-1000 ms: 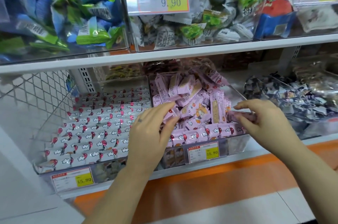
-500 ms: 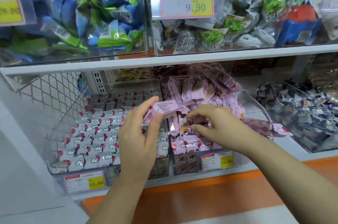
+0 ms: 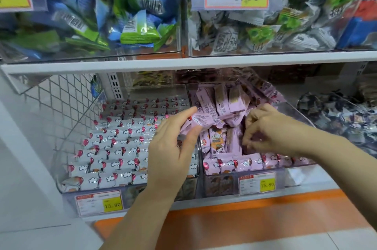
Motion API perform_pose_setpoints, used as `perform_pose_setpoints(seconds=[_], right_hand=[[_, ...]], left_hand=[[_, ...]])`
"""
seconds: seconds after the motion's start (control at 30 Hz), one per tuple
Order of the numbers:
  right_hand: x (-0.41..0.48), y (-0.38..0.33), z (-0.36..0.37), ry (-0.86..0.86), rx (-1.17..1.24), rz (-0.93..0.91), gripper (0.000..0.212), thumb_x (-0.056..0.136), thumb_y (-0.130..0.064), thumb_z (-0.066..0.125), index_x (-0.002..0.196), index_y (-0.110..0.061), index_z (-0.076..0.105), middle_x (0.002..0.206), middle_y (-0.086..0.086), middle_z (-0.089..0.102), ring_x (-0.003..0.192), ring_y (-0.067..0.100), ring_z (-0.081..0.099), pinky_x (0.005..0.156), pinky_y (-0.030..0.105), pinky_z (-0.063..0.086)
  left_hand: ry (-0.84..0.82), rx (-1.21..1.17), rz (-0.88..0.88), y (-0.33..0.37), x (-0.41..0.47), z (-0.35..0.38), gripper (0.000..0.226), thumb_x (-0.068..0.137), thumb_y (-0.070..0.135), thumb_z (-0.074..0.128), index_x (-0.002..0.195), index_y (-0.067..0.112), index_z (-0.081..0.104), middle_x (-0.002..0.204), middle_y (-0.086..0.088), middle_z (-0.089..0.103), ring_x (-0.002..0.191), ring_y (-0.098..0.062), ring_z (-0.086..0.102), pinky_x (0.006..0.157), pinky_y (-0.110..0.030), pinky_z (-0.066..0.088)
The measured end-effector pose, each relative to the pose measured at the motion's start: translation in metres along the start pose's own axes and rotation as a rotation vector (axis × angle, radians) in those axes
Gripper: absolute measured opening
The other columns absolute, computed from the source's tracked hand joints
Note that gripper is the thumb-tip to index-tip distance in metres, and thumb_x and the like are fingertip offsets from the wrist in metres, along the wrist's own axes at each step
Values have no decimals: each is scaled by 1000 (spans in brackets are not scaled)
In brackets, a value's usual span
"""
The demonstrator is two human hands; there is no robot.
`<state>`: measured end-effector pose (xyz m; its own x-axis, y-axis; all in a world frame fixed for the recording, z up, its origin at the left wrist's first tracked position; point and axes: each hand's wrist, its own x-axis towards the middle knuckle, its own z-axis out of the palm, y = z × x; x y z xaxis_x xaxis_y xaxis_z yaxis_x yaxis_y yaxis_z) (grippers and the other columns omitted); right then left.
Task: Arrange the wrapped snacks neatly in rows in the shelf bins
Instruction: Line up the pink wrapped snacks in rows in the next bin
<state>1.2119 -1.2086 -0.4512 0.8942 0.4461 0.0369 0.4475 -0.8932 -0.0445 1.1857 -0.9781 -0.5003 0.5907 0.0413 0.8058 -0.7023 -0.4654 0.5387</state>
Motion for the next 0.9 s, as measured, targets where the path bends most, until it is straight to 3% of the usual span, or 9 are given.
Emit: perform_pose_setpoints(seconds=[0.07, 0.2, 0.3, 0.4, 0.53, 0.63, 0.73, 0.8, 0.9], right_hand=[[-7, 8, -4, -21, -10, 30, 8, 79, -36, 69, 80, -44, 67, 98, -21, 48, 105, 11, 36, 94, 29, 38], [-19, 21, -10, -32, -29, 146, 18, 83, -34, 66, 96, -47, 67, 112, -23, 48, 109, 7, 39, 90, 23, 34], [-20, 20, -8, -30, -84, 159, 20, 87, -36, 61, 101, -50, 65, 119, -26, 45, 117, 4, 39, 90, 22, 31], [-21, 18, -2, -31, -34, 157, 20, 89, -35, 58, 104, -47, 66, 123, -24, 50, 119, 8, 41, 102, 32, 34], [-20, 17, -3, 262, 86, 111, 23, 84, -29, 64, 105, -35, 68, 109, -11, 63, 109, 18, 53, 98, 36, 40], [-9, -5, -1, 397, 184, 70, 50, 82, -30, 69, 129, -26, 55, 133, 1, 49, 126, 20, 41, 106, 30, 30], [10, -27, 9, 295, 96, 38, 72, 79, -45, 69, 142, -33, 36, 151, 5, 23, 139, 23, 15, 112, 35, 19], [22, -30, 14, 251, 56, 60, 70, 77, -49, 69, 140, -34, 40, 151, 4, 22, 138, 23, 12, 113, 40, 21], [29, -24, 19, 318, 157, 111, 54, 77, -35, 74, 126, -25, 57, 143, 7, 36, 135, 24, 24, 109, 45, 33]], left_hand=[[-7, 10, 10, 1, -2, 1, 36, 97, 45, 40, 122, 23, 55, 113, 28, 51, 109, 17, 46, 91, -6, 38], [-31, 23, 20, 3, -4, 2, 38, 97, 45, 41, 122, 21, 56, 113, 19, 55, 106, 15, 48, 91, -3, 34], [-42, 28, 19, 2, -5, 2, 33, 96, 41, 44, 122, 24, 55, 113, 18, 58, 89, 5, 52, 84, -3, 37], [-35, 17, 17, 1, -6, 1, 33, 96, 42, 44, 122, 25, 54, 115, 26, 53, 104, 12, 51, 89, -5, 37], [-59, 29, 1, 1, -7, 2, 33, 96, 44, 43, 123, 28, 53, 113, 29, 53, 98, 8, 54, 85, -5, 39], [-80, 19, -29, 0, -9, 5, 34, 95, 42, 45, 123, 27, 56, 111, 18, 60, 73, 1, 55, 75, -5, 40], [-91, 33, -22, 1, -8, 7, 34, 94, 39, 47, 123, 25, 56, 112, 16, 60, 88, 1, 57, 81, -8, 42], [-84, 32, -36, 3, -7, 5, 33, 94, 39, 47, 123, 26, 56, 111, 23, 58, 87, 1, 57, 79, -8, 41], [-64, 26, -45, 3, -6, 1, 30, 94, 37, 48, 122, 28, 55, 114, 30, 52, 90, 8, 55, 81, -3, 37]])
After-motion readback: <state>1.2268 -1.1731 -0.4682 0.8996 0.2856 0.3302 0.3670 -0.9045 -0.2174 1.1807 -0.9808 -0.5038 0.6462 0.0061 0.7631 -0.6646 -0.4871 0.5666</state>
